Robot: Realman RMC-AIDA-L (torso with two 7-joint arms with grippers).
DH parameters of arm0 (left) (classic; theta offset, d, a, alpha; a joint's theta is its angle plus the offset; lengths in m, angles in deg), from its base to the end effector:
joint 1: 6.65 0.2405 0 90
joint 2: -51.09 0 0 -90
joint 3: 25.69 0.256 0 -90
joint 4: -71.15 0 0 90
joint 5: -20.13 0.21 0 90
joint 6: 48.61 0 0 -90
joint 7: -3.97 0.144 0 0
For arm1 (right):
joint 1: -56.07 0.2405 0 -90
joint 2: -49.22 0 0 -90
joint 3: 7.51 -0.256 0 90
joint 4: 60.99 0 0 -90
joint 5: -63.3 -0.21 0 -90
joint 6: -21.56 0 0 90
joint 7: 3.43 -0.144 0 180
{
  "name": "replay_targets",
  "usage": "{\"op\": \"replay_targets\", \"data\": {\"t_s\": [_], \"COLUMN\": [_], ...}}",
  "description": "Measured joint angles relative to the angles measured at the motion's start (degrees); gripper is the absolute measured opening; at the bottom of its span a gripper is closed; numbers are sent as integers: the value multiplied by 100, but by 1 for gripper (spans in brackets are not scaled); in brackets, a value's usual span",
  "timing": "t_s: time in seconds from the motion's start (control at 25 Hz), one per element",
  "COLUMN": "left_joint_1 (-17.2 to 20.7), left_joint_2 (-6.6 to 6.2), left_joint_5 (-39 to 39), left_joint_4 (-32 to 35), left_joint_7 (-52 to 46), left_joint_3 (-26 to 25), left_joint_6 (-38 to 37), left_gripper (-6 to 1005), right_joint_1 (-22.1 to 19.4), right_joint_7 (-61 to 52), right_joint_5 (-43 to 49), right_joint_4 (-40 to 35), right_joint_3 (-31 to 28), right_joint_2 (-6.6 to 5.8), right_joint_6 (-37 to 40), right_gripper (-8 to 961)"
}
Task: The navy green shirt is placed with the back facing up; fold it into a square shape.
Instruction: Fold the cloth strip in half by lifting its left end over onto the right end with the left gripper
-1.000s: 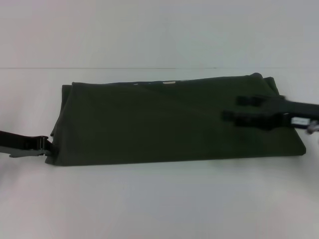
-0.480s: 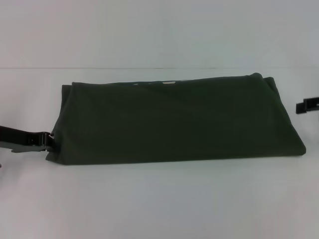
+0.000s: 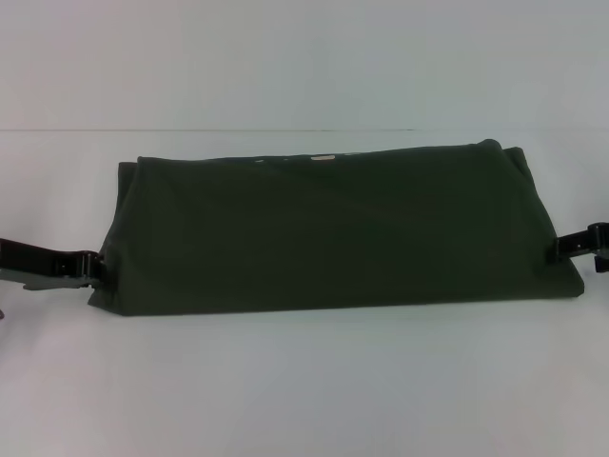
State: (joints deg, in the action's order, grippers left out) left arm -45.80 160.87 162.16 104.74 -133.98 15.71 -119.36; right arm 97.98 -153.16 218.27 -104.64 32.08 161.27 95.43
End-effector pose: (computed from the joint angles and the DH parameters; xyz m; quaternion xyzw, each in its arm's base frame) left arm -0.3207 0.3874 0.0467 -0.7627 -0.6079 -0.0291 0.2187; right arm 0.3033 0.4029 0.0679 -0.7341 0.6230 -0.0189 0.2696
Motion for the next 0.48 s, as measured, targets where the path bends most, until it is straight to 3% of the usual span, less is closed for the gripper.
{"op": "replay_targets", "data": {"t_s": [0.2,0.48], "left_joint_1": [13,28], "left_joint_2": [16,31], "left_joint_5": [1,1], "left_joint_4": [3,21], "left_joint_7": [10,37], "left_joint_3": [0,-2], "left_joint_6": [0,0], "left_gripper": [3,4], "right_joint_1": [37,109], "right_joint_7": [50,155], "right_joint_5": [-8,-2], "right_joint_4": [217,368], "right_joint_3": [49,92], "right_joint_2": [30,165], "right_joint_6": [-222,-395], "right_gripper": [880,873]}}
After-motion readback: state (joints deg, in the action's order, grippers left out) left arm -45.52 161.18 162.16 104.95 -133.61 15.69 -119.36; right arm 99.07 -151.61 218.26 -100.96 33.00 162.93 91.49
